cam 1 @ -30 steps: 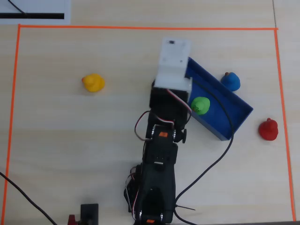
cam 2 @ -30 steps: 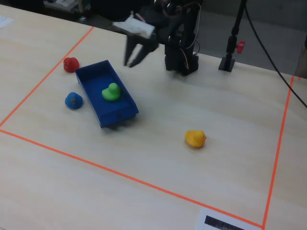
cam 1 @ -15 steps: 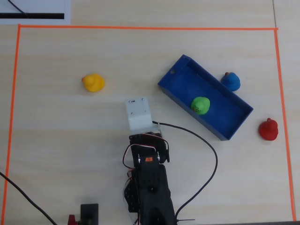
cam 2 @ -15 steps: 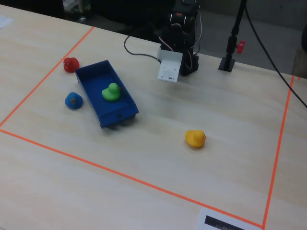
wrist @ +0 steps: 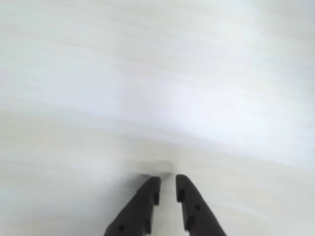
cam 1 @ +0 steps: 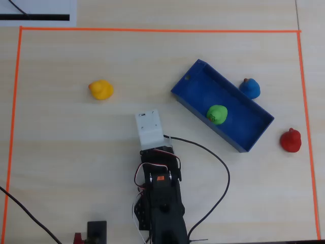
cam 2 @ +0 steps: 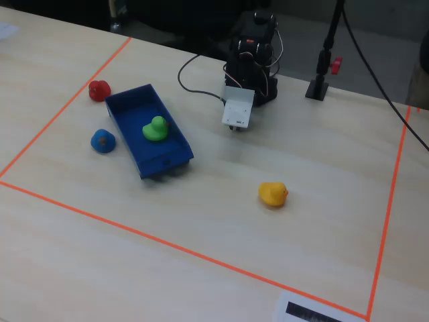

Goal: Grasp green duck and put it into box.

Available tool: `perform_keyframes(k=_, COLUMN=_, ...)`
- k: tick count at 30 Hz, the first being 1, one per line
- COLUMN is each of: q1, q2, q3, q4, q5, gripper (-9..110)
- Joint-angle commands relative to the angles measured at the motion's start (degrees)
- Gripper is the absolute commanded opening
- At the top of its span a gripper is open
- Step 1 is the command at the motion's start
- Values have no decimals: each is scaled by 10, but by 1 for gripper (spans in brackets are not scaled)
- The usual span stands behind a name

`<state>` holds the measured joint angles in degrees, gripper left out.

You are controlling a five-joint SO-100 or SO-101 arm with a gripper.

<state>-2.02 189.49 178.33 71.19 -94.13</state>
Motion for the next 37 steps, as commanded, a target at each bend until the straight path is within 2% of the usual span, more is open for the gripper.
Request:
perform_keyframes(k=1, q1=-3, q2=2, q3=-2, q4=35, q5=-4, gripper=0)
perform_keyframes(k=37, q1=6, q2=3, q3=-1, q4=58, q5=17, gripper=1)
